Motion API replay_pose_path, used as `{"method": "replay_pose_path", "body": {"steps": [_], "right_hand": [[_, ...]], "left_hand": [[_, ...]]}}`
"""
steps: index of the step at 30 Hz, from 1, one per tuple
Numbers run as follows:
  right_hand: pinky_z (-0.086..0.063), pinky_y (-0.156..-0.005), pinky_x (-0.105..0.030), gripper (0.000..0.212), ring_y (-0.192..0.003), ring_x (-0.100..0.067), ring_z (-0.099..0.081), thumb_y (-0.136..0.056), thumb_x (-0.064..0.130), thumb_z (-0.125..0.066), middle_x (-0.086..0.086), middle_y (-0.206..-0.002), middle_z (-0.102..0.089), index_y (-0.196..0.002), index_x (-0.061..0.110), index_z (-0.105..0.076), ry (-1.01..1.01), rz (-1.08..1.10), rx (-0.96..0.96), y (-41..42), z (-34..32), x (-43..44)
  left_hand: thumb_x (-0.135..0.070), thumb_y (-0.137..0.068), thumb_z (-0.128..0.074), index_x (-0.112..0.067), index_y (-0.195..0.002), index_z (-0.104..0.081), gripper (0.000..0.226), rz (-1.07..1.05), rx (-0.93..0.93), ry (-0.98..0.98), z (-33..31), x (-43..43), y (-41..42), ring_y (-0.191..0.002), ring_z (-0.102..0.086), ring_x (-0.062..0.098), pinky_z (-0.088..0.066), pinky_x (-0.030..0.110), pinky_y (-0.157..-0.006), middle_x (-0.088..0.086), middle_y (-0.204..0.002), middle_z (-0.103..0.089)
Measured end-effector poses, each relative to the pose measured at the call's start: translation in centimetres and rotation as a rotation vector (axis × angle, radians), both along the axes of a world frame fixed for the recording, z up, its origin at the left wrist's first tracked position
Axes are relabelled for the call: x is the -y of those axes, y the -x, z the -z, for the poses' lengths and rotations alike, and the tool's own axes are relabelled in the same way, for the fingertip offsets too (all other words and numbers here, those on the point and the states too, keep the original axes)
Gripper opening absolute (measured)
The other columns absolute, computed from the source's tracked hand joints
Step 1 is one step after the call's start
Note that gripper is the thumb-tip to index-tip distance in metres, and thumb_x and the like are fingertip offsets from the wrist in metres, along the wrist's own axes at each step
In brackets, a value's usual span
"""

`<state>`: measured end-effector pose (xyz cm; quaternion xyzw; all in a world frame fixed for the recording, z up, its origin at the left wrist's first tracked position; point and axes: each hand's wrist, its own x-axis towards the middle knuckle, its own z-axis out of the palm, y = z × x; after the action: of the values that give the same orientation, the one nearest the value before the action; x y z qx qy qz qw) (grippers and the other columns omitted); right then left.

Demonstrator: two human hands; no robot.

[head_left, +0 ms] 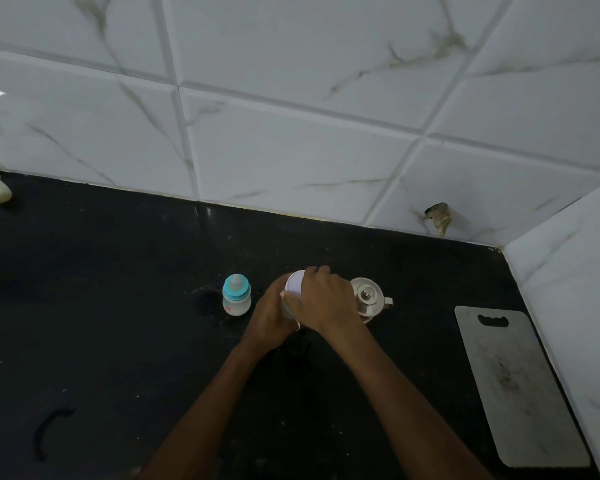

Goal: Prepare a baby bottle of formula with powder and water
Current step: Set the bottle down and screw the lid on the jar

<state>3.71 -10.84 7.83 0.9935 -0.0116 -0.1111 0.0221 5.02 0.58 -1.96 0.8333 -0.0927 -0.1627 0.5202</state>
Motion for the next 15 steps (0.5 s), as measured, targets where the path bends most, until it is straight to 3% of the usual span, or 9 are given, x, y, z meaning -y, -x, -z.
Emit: {"method": "replay_pose_path", "body": {"steps": [3, 5, 7, 9, 12, 15], "right_hand": [[-0.049, -0.090, -0.039, 0.094, -0.114, -0.029, -0.062, -0.091, 0.076, -0.046, -0.017, -0.134, -0.057, -0.149, 0.003, -0.036, 0.003, 0.018, -0.019, -0.2, -0.3, 0.4], [-0.048, -0.096, -0.044, 0.098, -0.127, -0.033, -0.054, -0.090, 0.075, -0.050, -0.018, -0.149, -0.045, -0.157, 0.007, -0.024, -0.012, -0.089, -0.030, -0.5, -0.9, 1.1], [-0.042, -0.108, -0.050, 0.092, -0.146, -0.034, -0.034, -0.093, 0.060, -0.059, -0.014, -0.165, -0.024, -0.161, 0.016, -0.016, -0.049, -0.281, -0.106, -1.0, -1.6, 1.9], [-0.032, -0.118, -0.051, 0.090, -0.155, -0.031, -0.016, -0.093, 0.043, -0.068, -0.008, -0.171, -0.009, -0.162, 0.025, -0.014, -0.028, -0.460, -0.202, -1.7, -2.0, 2.6], [-0.029, -0.121, -0.052, 0.091, -0.157, -0.030, -0.010, -0.091, 0.025, -0.074, -0.006, -0.172, -0.005, -0.162, 0.030, -0.017, 0.061, -0.594, -0.277, -2.5, -2.2, 3.2], [-0.032, -0.119, -0.053, 0.087, -0.156, -0.031, -0.014, -0.092, 0.015, -0.071, -0.006, -0.171, -0.008, -0.161, 0.030, -0.021, 0.093, -0.621, -0.326, -3.0, -2.1, 3.4]], "left_hand": [[-0.012, -0.077, -0.083, -0.027, -0.145, -0.046, 0.078, -0.016, 0.043, 0.034, 0.6, -0.7, 0.7, -0.131, -0.052, 0.003, -0.043, 0.023, -0.110, -0.005, -0.144, -0.055], [-0.021, -0.077, -0.083, -0.025, -0.146, -0.046, 0.078, -0.003, 0.053, 0.058, 0.5, -0.8, 0.7, -0.137, -0.049, 0.006, -0.042, 0.031, -0.114, -0.004, -0.148, -0.053], [-0.011, -0.080, -0.082, -0.018, -0.148, -0.044, 0.079, 0.017, 0.051, 0.043, 0.5, -0.7, 0.6, -0.135, -0.052, 0.016, -0.044, 0.037, -0.113, 0.004, -0.148, -0.053], [0.000, -0.078, -0.081, -0.011, -0.144, -0.046, 0.075, -0.001, 0.021, 0.039, 0.7, -0.8, 0.5, -0.125, -0.058, 0.026, -0.049, 0.033, -0.104, 0.011, -0.137, -0.059], [-0.012, -0.075, -0.087, -0.008, -0.132, -0.053, 0.067, -0.003, -0.010, 0.045, 0.8, -0.5, 0.5, -0.114, -0.064, 0.029, -0.051, 0.028, -0.093, 0.012, -0.123, -0.066], [-0.020, -0.073, -0.089, -0.010, -0.134, -0.053, 0.072, -0.009, 0.005, 0.062, 0.9, -0.5, 0.5, -0.115, -0.064, 0.025, -0.052, 0.028, -0.095, 0.009, -0.124, -0.066]]}}
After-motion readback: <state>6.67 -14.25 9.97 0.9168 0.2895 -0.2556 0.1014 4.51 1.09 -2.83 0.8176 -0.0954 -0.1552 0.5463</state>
